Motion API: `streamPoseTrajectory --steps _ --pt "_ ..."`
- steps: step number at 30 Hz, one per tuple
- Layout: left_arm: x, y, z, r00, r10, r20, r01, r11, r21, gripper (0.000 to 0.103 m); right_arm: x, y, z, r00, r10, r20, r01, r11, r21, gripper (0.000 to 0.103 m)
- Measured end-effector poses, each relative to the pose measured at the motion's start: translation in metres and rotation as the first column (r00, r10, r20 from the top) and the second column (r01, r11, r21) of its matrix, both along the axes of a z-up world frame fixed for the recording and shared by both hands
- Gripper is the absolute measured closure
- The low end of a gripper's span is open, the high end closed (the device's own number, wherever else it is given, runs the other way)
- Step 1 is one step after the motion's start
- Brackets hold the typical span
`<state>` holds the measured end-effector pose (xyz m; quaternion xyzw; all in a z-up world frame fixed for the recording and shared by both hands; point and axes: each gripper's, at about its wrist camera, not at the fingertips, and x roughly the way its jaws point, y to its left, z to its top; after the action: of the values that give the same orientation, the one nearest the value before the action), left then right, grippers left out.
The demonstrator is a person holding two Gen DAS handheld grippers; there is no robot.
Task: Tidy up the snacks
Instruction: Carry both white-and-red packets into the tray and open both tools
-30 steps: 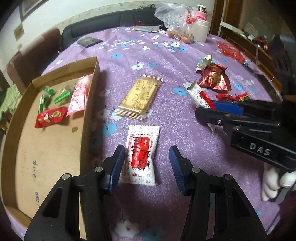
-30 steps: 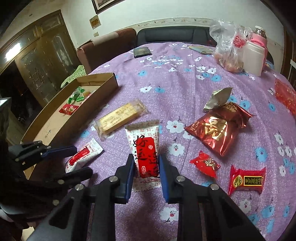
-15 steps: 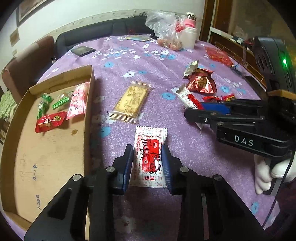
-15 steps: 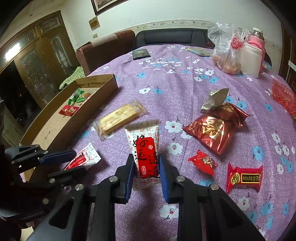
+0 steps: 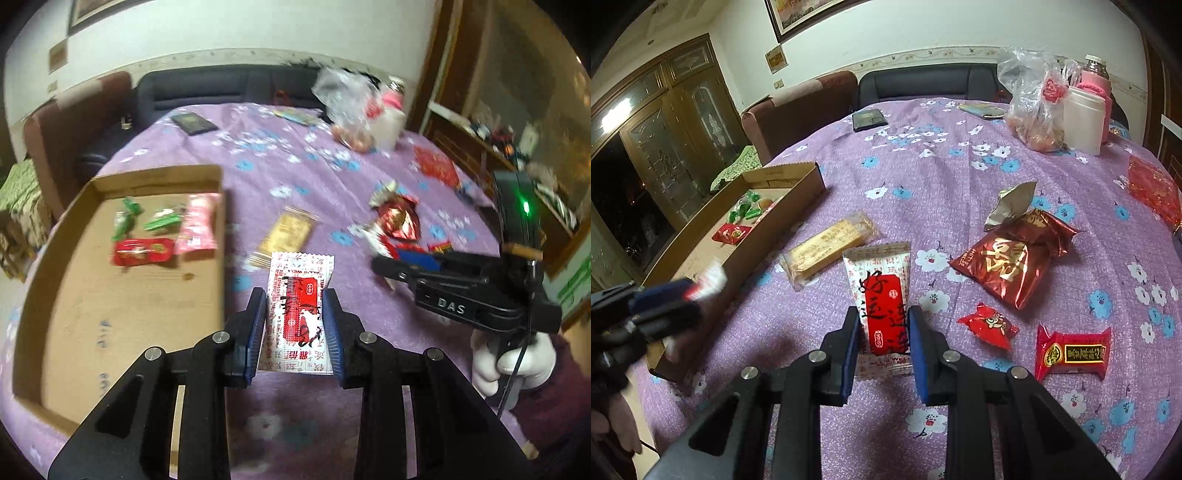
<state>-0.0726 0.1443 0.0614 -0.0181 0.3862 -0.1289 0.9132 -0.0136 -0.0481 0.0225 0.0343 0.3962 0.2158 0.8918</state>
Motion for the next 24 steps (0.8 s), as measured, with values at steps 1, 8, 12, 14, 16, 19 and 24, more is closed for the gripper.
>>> streamPoseTrajectory --steps 1,8,12,14,16,19,24 --pt "-0.001 0.009 0.003 1.000 0.019 0.004 -0.019 1.000 -0.012 0.073 -0.001 -0.001 0.001 1.000 -0.006 0.003 0.006 1.000 0.005 0.075" --pt "0.008 0.088 0.012 0.988 0.149 -0.027 -0.150 0.988 -0.031 0.073 -0.002 0.006 0.025 1.000 -0.003 -0.013 0.004 0.998 0.062 0.075" --pt "0.025 0.130 0.006 0.975 0.211 -0.072 -0.214 0.977 -0.026 0.073 0.002 0.040 0.044 0.998 0.060 -0.024 -0.058 0.996 0.067 0.075" --pt "0.036 0.146 0.001 0.967 0.234 -0.098 -0.238 0.971 -0.036 0.073 0.007 0.062 0.048 0.994 0.100 -0.038 -0.097 0.993 0.072 0.075" --pt "0.046 0.159 -0.003 0.960 0.256 -0.115 -0.261 0.964 -0.039 0.073 0.012 0.090 0.050 0.988 0.145 -0.057 -0.141 0.987 0.074 0.075" --pt "0.064 0.171 -0.008 0.952 0.271 -0.145 -0.280 0.959 -0.050 0.073 0.018 0.131 0.048 0.975 0.206 -0.084 -0.200 0.977 0.067 0.075" --pt "0.095 0.175 -0.016 0.947 0.266 -0.182 -0.279 0.959 -0.049 0.073 0.028 0.192 0.035 0.948 0.283 -0.144 -0.278 0.959 0.055 0.075"
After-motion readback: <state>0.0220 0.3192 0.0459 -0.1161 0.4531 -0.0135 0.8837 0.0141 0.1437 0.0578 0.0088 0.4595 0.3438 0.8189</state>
